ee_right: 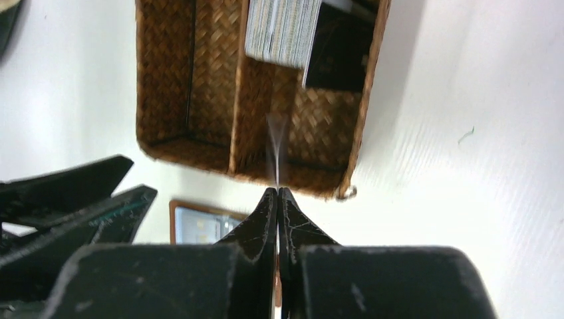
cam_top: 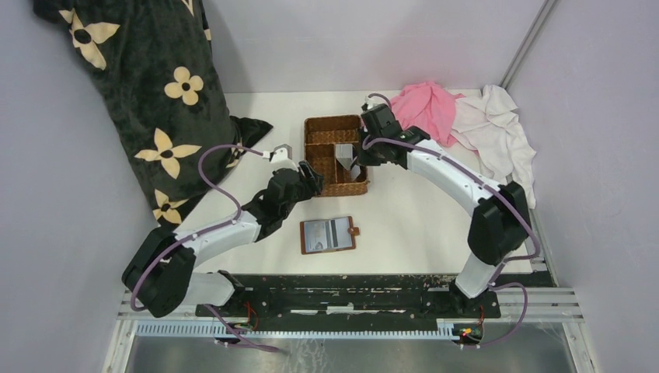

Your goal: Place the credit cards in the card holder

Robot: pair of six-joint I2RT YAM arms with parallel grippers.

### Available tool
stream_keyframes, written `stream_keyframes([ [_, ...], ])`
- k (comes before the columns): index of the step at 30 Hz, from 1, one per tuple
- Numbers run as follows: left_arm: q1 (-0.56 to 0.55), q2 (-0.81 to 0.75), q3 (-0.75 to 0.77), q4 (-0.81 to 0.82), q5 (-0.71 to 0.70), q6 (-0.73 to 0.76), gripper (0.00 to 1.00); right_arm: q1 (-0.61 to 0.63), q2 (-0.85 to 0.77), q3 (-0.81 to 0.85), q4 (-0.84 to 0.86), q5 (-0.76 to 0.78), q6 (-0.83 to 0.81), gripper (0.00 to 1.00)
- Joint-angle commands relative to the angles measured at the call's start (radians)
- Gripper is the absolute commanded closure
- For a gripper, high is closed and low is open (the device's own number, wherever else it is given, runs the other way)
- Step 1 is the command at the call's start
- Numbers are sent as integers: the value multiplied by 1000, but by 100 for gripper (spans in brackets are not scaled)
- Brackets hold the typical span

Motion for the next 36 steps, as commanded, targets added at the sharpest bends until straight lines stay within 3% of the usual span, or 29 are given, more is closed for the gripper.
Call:
stream_keyframes([
  [1,0,-110,-28,13,88,25,35,26,-164,-94,2,-6,-27,99],
  [5,-3,-215,-74,20,159,49,35,34,-313,-210,0,-107,-33,99],
  [13,-5,-290,-94,50,566,172,34,35,-558,-420,6,-371,-47,99],
  [18,-12,-270,-94,108,782,165,33,35,-659,-531,36,-494,-21,99],
  [26,-26,-155,-74,175,1016,139,31,33,-699,-612,111,-626,37,99],
  [36,-39,-91,-100,259,1095,114,33,-12,-670,-659,173,-712,45,99],
])
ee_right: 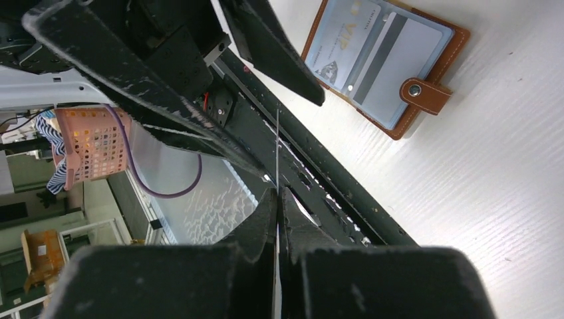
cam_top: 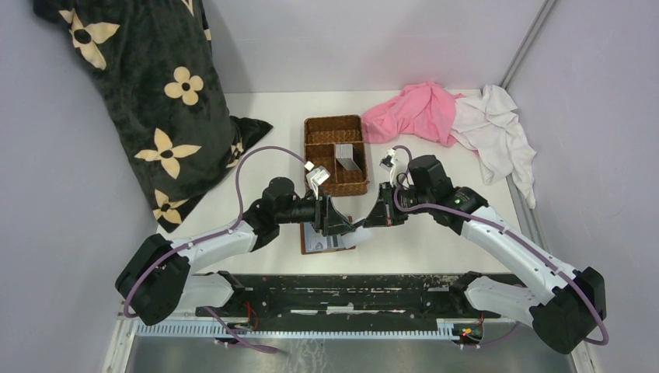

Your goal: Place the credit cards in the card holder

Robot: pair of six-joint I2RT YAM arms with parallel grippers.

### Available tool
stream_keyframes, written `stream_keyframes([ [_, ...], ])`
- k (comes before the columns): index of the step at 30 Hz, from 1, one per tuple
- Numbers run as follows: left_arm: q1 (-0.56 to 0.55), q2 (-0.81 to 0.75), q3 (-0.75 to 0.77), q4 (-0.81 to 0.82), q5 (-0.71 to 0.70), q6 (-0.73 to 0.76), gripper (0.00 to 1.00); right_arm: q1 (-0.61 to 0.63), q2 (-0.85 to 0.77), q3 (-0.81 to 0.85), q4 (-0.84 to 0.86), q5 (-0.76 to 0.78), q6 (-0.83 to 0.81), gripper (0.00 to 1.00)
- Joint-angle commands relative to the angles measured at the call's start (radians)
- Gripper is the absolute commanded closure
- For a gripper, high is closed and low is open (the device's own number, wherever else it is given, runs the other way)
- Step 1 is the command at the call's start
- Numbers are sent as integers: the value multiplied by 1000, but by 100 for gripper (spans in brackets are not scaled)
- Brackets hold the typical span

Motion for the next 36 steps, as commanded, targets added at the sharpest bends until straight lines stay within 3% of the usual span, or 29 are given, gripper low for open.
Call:
stream_keyframes([
  [1,-3,1,-9,112,78,1,33,-38,11,-29,88,-82,11,99],
  [5,-2,36,-12,154,118,-18,41,-58,27,-58,136,-130,25,99],
  [10,-2,116,-1,218,198,-62,62,-75,59,-70,194,-187,45,99],
  [20,-4,130,-3,240,209,-73,97,-124,79,-74,233,-225,65,99],
  [24,-2,144,-16,285,202,-100,97,-136,93,-76,253,-233,73,98],
  [29,-1,123,-51,299,113,-119,97,-141,88,-60,226,-176,51,71],
  [36,-2,11,-154,307,-140,-163,97,-141,55,-58,203,-21,24,61],
])
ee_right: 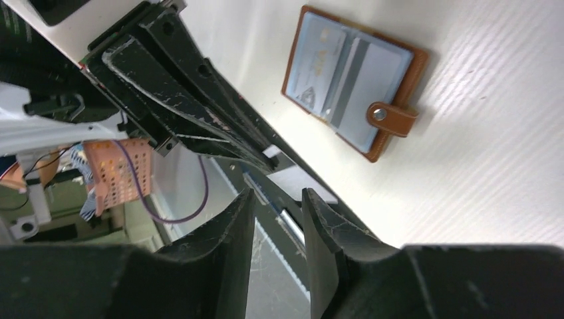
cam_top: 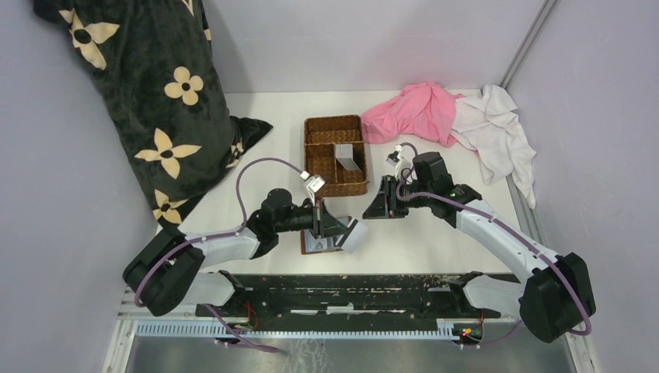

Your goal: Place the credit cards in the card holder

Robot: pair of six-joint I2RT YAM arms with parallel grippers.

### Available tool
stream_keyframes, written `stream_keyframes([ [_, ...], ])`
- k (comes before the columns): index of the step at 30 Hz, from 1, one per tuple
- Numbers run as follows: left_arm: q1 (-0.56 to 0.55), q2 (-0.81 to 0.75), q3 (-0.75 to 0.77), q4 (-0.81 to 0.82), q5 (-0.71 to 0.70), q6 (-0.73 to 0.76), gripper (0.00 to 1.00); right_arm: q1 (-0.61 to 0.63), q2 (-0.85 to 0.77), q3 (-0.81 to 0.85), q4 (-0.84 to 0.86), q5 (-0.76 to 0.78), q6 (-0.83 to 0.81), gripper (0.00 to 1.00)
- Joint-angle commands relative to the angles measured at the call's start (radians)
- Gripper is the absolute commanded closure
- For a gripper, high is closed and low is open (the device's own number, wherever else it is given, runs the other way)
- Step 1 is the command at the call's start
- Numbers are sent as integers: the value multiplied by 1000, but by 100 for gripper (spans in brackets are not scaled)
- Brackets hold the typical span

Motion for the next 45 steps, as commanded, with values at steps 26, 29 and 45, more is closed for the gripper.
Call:
stream_keyframes([
  [26,-25,48,-273,628,-505,-471,97,84,78,-289,718,188,242,62],
  [29,-25,76,-266,662,-503,-486,97,96,112,-290,759,185,255,63],
  [45,-25,277,-241,862,-484,-567,97,136,284,-321,1085,110,423,72],
])
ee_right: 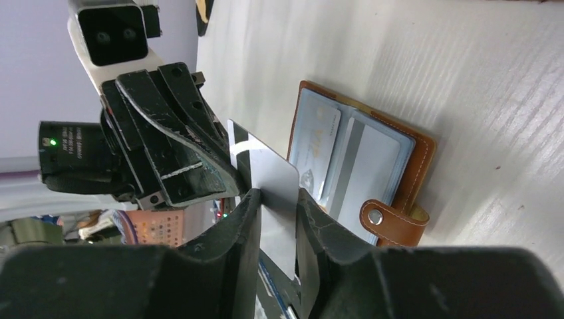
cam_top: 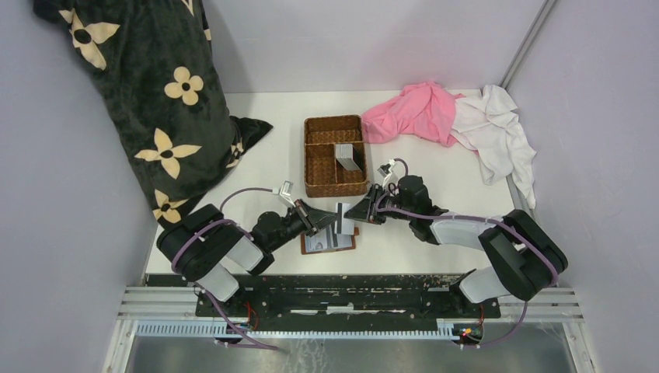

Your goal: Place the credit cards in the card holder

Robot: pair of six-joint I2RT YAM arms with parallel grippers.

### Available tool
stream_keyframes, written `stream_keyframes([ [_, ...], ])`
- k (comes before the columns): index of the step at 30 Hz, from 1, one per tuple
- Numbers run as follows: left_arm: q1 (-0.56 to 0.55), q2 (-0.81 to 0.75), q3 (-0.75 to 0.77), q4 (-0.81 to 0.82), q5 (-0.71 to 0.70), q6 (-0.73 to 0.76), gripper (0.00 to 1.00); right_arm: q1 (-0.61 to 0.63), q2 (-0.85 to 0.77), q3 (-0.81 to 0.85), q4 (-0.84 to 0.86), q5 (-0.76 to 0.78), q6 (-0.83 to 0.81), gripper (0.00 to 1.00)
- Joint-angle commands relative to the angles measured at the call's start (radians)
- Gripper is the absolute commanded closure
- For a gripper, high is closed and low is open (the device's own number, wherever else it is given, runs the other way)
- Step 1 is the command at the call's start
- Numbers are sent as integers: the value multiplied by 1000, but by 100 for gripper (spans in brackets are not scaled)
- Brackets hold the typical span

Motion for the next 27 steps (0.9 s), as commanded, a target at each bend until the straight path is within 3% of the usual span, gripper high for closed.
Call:
stream_keyframes([
  [1,-5,57,29,179,10,-68,97,13,38,-17,221,-59,88,79],
  [4,-2,71,19,188,-10,-80,96,13,40,-17,232,-59,99,98],
  [8,7,9,2,47,-55,-57,74,13,4,2,141,-38,59,99],
  [13,6,-178,-8,-274,-163,27,65,32,-56,63,-115,52,-81,99],
  [18,1,-391,15,-681,-287,116,64,111,-65,169,-427,222,-225,99],
  [27,-12,-585,6,-1037,-452,178,72,160,60,321,-643,386,-293,99],
])
